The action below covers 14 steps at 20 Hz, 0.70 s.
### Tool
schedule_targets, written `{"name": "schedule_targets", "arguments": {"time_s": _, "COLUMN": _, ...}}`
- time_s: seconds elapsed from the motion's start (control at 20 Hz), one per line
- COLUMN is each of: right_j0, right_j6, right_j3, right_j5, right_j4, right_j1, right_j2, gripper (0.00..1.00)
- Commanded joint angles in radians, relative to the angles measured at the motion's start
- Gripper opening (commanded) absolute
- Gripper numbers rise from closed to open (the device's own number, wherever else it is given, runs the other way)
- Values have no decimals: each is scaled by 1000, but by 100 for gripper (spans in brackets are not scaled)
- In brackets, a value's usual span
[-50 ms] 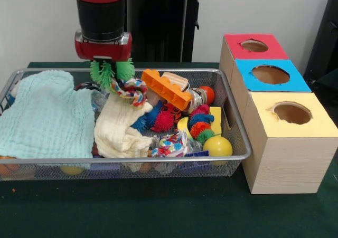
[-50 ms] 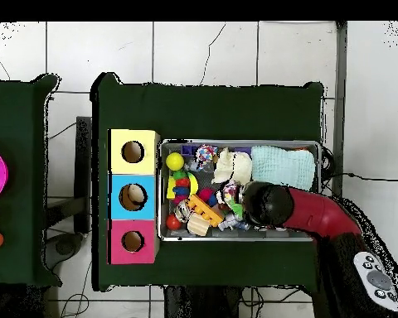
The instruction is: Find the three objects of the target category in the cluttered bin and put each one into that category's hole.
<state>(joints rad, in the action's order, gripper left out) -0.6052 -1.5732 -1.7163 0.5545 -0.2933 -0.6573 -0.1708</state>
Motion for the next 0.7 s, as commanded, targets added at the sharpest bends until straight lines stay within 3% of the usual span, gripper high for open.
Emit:
{"name": "schedule_targets", "arguments": {"time_s": 0.05, "right_j0": -22, "right_j6": 189, "right_j3": 97, "right_j5": 89, "right_j4": -68, "right_j1": 67, "right_j2": -146, "gripper": 0}}
{"name": "schedule_targets", "arguments": {"time_s": 0.7, "right_j0": -50, "right_j6": 143, "right_j3": 98, "right_j5": 40, "right_j4": -122, "right_j1": 73, "right_j2": -188, "gripper": 0}}
